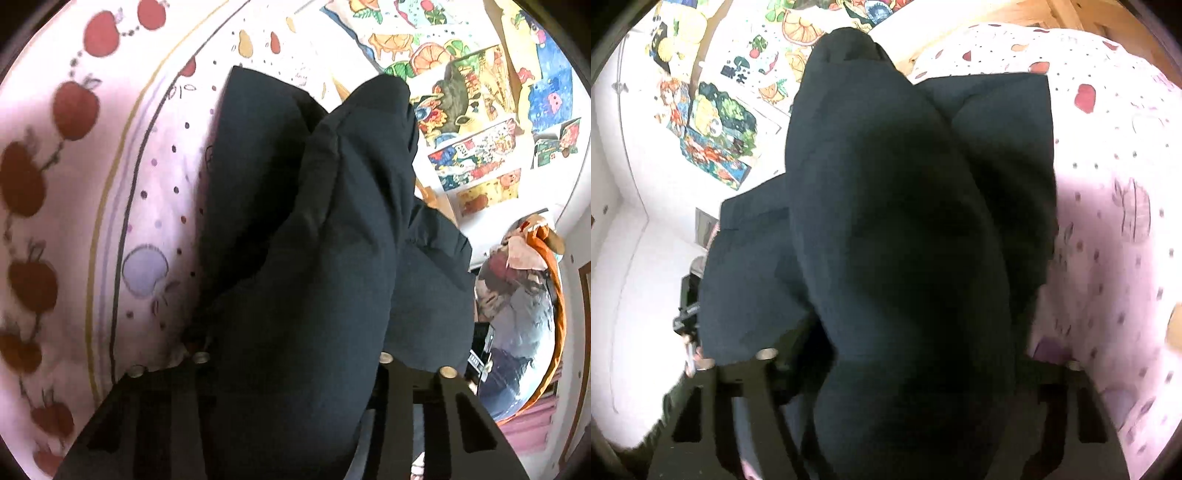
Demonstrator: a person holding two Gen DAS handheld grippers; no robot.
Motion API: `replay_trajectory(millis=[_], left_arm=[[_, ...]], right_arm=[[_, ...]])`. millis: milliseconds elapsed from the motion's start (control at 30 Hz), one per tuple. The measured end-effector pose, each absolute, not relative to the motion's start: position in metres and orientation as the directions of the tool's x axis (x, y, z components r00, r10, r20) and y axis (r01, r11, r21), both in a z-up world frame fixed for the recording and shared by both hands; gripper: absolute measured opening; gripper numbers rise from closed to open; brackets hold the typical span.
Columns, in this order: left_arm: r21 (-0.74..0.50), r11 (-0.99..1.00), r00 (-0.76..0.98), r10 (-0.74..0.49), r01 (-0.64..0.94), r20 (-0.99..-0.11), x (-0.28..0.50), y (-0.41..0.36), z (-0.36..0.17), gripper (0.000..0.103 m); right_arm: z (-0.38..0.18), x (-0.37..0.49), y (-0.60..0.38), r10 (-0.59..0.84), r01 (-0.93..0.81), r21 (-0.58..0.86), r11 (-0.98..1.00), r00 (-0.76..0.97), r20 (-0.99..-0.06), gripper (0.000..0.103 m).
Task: Fold large clothes
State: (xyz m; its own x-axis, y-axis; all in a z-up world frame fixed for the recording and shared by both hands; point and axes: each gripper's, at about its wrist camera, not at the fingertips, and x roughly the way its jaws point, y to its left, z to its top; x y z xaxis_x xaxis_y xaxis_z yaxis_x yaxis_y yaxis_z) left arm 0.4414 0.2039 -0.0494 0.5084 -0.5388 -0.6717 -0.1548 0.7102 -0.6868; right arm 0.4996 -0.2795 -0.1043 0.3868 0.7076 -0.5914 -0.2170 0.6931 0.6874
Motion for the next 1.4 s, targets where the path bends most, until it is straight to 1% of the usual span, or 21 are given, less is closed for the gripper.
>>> replay_trajectory(millis=[33,133,233,300,500,633,733,833,1067,1200,1333,1400], left_arm=[[-0.692,0.705,0.512,-0.541,-0.156,-0.667,0.439,0.203,-0.046,0.036],[-0.700,0.693,0.518,-0.541,-0.171,-0.662,0.430,0.202,-0.033,0.031],[-0.706,0.691,0.530,-0.544,-0.157,-0.650,0.421,0.197,-0.012,0.028],[-0.701,0.700,0.540,-0.541,-0.135,-0.644,0.412,0.192,0.005,0.028],[-0.706,0.702,0.563,-0.546,-0.097,-0.620,0.382,0.188,0.046,0.028],[-0.719,0.691,0.586,-0.551,-0.080,-0.594,0.354,0.198,0.062,0.028],[-0.717,0.692,0.594,-0.545,-0.080,-0.592,0.343,0.195,0.073,0.028],[-0.718,0.689,0.589,-0.542,-0.097,-0.600,0.322,0.208,0.070,0.028],[-0.707,0.688,0.561,-0.525,-0.163,-0.640,0.297,0.211,0.050,0.028],[-0.676,0.707,0.529,-0.501,-0.207,-0.685,0.293,0.213,0.023,0.028],[-0.664,0.702,0.505,-0.487,-0.258,-0.712,0.296,0.215,-0.004,0.028],[-0.657,0.705,0.505,-0.478,-0.269,-0.719,0.299,0.217,-0.009,0.030]], right_arm=[[-0.100,0.497,-0.279,0.705,-0.209,0.689,0.694,0.391,-0.591,0.044],[-0.079,0.484,-0.271,0.689,-0.213,0.673,0.708,0.418,-0.592,0.032],[-0.054,0.472,-0.265,0.676,-0.236,0.650,0.722,0.441,-0.590,0.027],[-0.037,0.465,-0.262,0.674,-0.253,0.641,0.725,0.454,-0.583,0.026],[0.011,0.444,-0.272,0.682,-0.267,0.652,0.710,0.490,-0.542,0.025],[0.039,0.424,-0.272,0.686,-0.295,0.645,0.705,0.513,-0.515,0.025],[0.047,0.413,-0.274,0.687,-0.296,0.645,0.705,0.513,-0.515,0.025],[0.051,0.404,-0.275,0.687,-0.287,0.647,0.706,0.501,-0.527,0.025],[0.030,0.382,-0.266,0.652,-0.270,0.605,0.749,0.464,-0.600,0.025],[0.008,0.381,-0.260,0.617,-0.236,0.579,0.781,0.435,-0.656,0.026],[-0.010,0.383,-0.249,0.542,-0.198,0.510,0.837,0.421,-0.727,0.029],[-0.013,0.386,-0.248,0.514,-0.180,0.488,0.854,0.429,-0.743,0.033]])
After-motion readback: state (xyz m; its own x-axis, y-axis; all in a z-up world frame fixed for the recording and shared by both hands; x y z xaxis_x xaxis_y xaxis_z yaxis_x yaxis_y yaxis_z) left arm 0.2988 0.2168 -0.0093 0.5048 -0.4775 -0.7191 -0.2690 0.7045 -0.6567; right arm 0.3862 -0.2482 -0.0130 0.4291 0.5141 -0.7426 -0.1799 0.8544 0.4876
